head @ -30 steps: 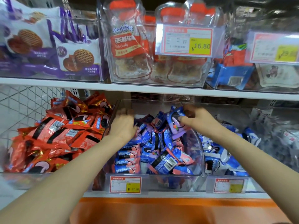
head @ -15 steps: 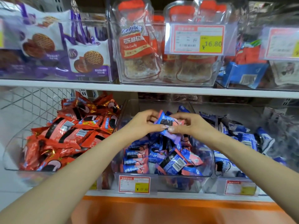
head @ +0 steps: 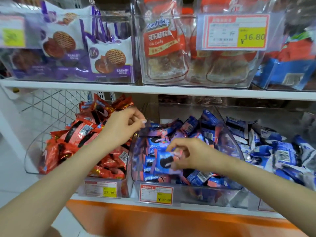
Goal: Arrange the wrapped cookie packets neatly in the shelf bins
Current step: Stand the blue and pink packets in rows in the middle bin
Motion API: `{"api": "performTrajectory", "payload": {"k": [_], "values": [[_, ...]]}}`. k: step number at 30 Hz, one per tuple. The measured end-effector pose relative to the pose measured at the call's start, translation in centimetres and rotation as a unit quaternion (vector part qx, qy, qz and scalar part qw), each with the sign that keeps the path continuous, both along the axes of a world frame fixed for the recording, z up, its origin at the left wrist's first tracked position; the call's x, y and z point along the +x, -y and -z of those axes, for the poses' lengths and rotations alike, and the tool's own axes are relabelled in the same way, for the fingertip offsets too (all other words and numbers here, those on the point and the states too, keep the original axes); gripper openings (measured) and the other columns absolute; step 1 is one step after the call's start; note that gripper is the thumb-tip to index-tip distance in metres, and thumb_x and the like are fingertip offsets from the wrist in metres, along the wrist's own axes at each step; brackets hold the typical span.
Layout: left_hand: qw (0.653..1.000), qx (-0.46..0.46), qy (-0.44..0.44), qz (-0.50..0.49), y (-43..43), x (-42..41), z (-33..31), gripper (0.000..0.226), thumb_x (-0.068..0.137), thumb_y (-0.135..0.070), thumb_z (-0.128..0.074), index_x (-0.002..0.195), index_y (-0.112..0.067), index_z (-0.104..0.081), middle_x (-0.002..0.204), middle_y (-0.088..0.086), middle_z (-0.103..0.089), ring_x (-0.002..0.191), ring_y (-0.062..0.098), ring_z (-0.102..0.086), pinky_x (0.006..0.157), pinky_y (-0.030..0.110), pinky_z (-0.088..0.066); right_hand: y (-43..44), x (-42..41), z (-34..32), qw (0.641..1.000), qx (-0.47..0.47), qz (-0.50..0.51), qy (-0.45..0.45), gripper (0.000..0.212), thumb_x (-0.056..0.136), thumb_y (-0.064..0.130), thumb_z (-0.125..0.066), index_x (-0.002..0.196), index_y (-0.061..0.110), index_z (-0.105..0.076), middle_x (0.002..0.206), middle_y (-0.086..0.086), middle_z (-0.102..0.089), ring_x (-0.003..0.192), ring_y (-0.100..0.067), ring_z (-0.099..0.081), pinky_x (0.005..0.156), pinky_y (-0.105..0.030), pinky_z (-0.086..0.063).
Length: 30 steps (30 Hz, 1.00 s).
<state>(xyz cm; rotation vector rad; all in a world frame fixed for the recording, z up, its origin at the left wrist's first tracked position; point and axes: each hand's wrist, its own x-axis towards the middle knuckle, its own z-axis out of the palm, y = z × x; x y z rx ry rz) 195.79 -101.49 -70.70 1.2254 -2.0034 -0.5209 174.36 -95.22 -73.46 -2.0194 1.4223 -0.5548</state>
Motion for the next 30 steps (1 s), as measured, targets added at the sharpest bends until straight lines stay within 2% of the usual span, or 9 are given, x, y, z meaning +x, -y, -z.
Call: {"api": "performTrajectory", "payload": {"k": [2,4,8,11,15,22,24,27,30], "values": [[1.000,-0.017,0.022,0.013,-0.6,0.5,0.3,0.007,0.086,-0.007,-0.063,0.085,-0.014,-0.064,0.077,-0.001,-0.065,0.073,0.009,-0.062,0.071,0.016,-0.048,-0.2,1.1,0.7,0.997,-0.004,-0.049,-0.066,0.034,0.079,0.016,-0.074,0.111,0.020,-0.063,0.070,0.017,-0.051,0.055,0.010,-0.048,0.056,-0.007,-0.036],[0.998,-0.032,0.040,0.032,-1.0,0.9,0.4,0.007,0.086,-0.008,-0.064,0.089,-0.014,-0.064,0.078,-0.007,-0.063,0.074,0.002,-0.058,0.067,0.007,-0.042,-0.2,1.7,1.0,0.991,0.016,-0.084,-0.098,0.036,0.081,0.017,-0.072,0.115,0.020,-0.062,0.080,0.015,-0.056,0.061,0.011,-0.049,0.060,-0.004,-0.036],[0.996,-0.032,0.061,0.059,-1.4,1.5,0.4,0.009,0.087,-0.012,-0.063,0.095,-0.016,-0.064,0.084,-0.007,-0.065,0.080,0.004,-0.059,0.068,0.010,-0.044,0.2,2.1,1.6,0.989,0.062,-0.101,-0.091,0.029,0.082,0.013,-0.072,0.110,0.016,-0.066,0.083,0.017,-0.055,0.063,0.017,-0.049,0.060,-0.003,-0.038],[0.994,-0.027,0.077,0.072,-1.4,1.6,0.5,0.009,0.088,-0.014,-0.062,0.095,-0.019,-0.063,0.086,-0.010,-0.064,0.081,0.000,-0.058,0.067,0.008,-0.043,0.7,2.2,2.0,0.988,0.070,-0.093,-0.098,0.025,0.079,0.007,-0.074,0.101,0.014,-0.067,0.074,0.016,-0.053,0.058,0.012,-0.048,0.056,-0.005,-0.038],[0.990,-0.030,0.104,0.085,-1.3,1.6,0.7,0.009,0.087,-0.014,-0.064,0.095,-0.019,-0.064,0.085,-0.011,-0.064,0.081,-0.006,-0.056,0.069,0.008,-0.043,1.1,1.8,1.6,0.985,0.099,-0.109,-0.089,0.025,0.080,0.004,-0.072,0.104,0.009,-0.068,0.063,0.019,-0.053,0.054,0.010,-0.049,0.054,-0.007,-0.037],[0.970,-0.041,0.207,0.123,-1.6,0.9,0.9,0.012,0.083,-0.026,-0.067,0.093,-0.030,-0.061,0.085,-0.018,-0.064,0.084,-0.004,-0.056,0.078,0.024,-0.046,1.5,2.2,3.3,0.982,0.043,-0.157,-0.096,0.016,0.082,0.011,-0.072,0.093,0.018,-0.062,0.071,0.013,-0.052,0.061,0.004,-0.049,0.057,-0.010,-0.038],[0.967,-0.048,0.218,0.121,-1.4,0.7,1.0,0.013,0.083,-0.026,-0.068,0.092,-0.031,-0.060,0.083,-0.020,-0.063,0.084,-0.004,-0.057,0.079,0.022,-0.044,1.6,2.4,3.6,0.981,0.026,-0.166,-0.099,0.015,0.082,0.011,-0.071,0.094,0.016,-0.063,0.075,0.010,-0.054,0.061,0.003,-0.048,0.058,-0.010,-0.038],[0.964,-0.065,0.228,0.120,-1.1,0.3,1.2,0.014,0.082,-0.024,-0.069,0.090,-0.030,-0.060,0.079,-0.021,-0.062,0.080,-0.004,-0.058,0.082,0.010,-0.033,1.5,2.7,3.9,0.980,0.000,-0.176,-0.098,0.012,0.082,0.011,-0.070,0.092,0.012,-0.064,0.085,-0.001,-0.061,0.061,0.003,-0.046,0.059,-0.010,-0.036],[0.964,-0.065,0.232,0.117,-1.1,-0.2,1.4,0.014,0.083,-0.023,-0.068,0.093,-0.028,-0.060,0.082,-0.019,-0.061,0.079,-0.003,-0.057,0.078,0.019,-0.043,1.3,2.8,3.0,0.985,0.000,-0.154,-0.072,0.010,0.082,0.007,-0.070,0.091,0.006,-0.068,0.082,-0.002,-0.064,0.059,0.004,-0.049,0.058,-0.008,-0.035]]}}
